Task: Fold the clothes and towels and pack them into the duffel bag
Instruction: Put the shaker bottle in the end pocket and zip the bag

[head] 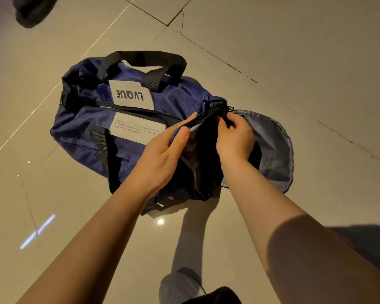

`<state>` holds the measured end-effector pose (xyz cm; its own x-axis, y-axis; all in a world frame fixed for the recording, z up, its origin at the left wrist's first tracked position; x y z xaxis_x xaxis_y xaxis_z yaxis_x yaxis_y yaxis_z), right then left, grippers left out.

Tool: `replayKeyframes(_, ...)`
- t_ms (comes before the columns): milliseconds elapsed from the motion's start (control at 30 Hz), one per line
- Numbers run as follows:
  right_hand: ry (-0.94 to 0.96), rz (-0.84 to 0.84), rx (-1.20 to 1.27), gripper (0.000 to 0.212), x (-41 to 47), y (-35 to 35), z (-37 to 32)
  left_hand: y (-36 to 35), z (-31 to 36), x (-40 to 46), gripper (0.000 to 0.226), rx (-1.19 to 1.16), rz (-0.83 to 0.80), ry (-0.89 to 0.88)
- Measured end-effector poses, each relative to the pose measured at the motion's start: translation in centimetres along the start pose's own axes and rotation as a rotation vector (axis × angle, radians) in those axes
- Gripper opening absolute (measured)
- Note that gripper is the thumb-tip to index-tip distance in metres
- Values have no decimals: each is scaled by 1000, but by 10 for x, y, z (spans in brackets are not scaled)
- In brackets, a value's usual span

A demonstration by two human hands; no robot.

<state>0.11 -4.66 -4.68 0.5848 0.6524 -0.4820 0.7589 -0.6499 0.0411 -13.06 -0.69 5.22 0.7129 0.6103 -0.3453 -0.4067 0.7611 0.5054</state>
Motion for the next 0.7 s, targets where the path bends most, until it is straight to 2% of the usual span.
replayKeyframes(133,-21,-5,162,35,-8,-16,10,6,10,-9,49,-58,42,27)
replayKeyframes(233,-41,-38,351,37,-15,-24,27,2,11,-15,43,-86,7,43)
replayKeyframes(333,10,-143,224,42,-15,-29,24,4,7,-14,43,-103,8,74)
replayKeyframes(467,-21,-162,135,43,-4,-24,12,9,8,-15,38,-105,36,113)
replayKeyframes(633,188,-172,52,39,-29,-23,4,10,28,-36,36,-110,96,68)
replayKeyframes(700,167,-158,38,38,-30,-31,15,9,32,-46,31,-119,82,44)
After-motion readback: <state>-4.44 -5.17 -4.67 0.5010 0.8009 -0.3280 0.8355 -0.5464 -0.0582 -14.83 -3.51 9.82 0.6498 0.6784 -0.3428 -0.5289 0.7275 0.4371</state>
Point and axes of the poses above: each hand's wrist, its own x-axis towards the middle knuckle, its own y-axis out of the back of the hand, z = x × y, the point moved 6 cm from there along x, towards the middle knuckle, and after that the axes turned 11 degrees about -z, right-handed, at the moved point
